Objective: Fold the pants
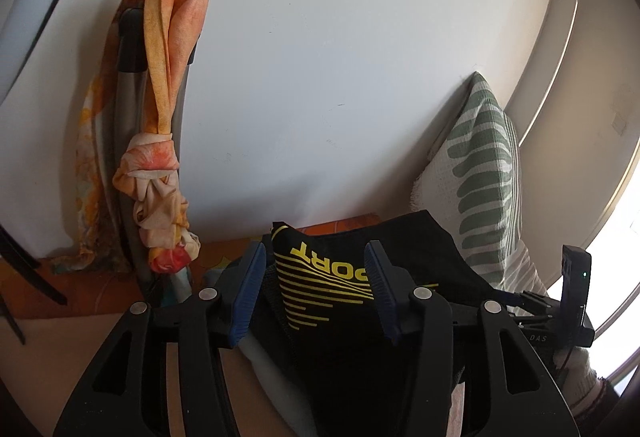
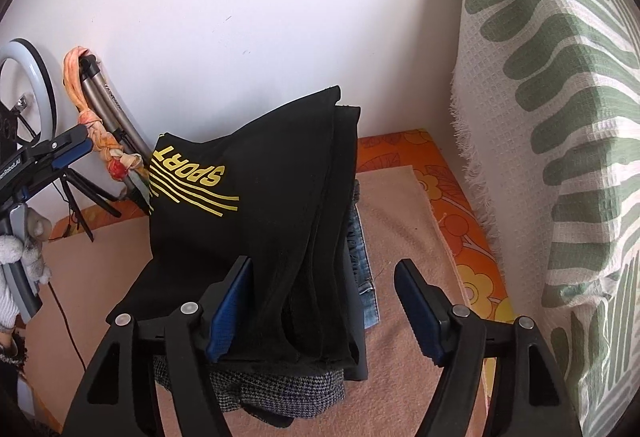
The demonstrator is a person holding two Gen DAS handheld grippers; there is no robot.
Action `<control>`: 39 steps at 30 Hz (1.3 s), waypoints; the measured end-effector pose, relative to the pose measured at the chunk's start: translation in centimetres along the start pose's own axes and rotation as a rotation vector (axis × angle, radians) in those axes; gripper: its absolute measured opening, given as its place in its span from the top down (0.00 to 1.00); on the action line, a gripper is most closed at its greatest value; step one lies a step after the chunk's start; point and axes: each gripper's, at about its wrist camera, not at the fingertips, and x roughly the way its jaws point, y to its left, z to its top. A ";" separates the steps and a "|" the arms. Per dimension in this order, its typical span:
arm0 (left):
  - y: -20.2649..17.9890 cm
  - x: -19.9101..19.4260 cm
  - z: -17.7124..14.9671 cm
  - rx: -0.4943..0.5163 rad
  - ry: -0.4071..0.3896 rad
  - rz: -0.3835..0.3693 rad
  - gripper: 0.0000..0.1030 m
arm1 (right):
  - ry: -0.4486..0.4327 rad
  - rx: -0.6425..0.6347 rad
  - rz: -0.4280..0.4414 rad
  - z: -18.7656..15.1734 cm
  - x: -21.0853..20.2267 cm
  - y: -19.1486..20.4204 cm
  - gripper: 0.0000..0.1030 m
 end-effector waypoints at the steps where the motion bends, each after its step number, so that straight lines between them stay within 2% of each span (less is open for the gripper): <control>1: -0.3 -0.5 -0.3 0.012 -0.002 0.003 0.46 | -0.013 -0.001 -0.015 -0.2 -0.6 0.2 0.23; 7: -2.3 -4.4 -2.3 0.061 -0.006 -0.005 0.40 | -0.086 -0.015 -0.027 -1.6 -4.9 2.4 0.18; 11: -3.4 -7.3 -3.5 0.074 -0.013 -0.017 0.35 | -0.119 -0.049 -0.069 -2.9 -7.3 4.2 0.14; 15: -5.2 -10.6 -4.9 0.111 -0.028 -0.019 0.31 | -0.162 -0.081 -0.113 -4.6 -10.1 6.6 0.05; 17: -6.0 -11.9 -5.5 0.127 -0.032 -0.017 0.24 | -0.195 -0.096 -0.142 -5.5 -11.8 7.9 0.00; 26: -9.2 -17.3 -10.0 0.240 -0.049 0.079 0.16 | -0.254 -0.152 -0.241 -9.8 -16.0 13.3 0.00; 34: -8.4 -19.5 -14.0 0.194 -0.040 0.148 0.15 | -0.278 -0.150 -0.218 -13.1 -17.1 16.1 0.00; 39: -8.3 -20.5 -15.7 0.199 -0.048 0.180 0.15 | -0.295 -0.165 -0.219 -15.1 -17.2 17.3 0.00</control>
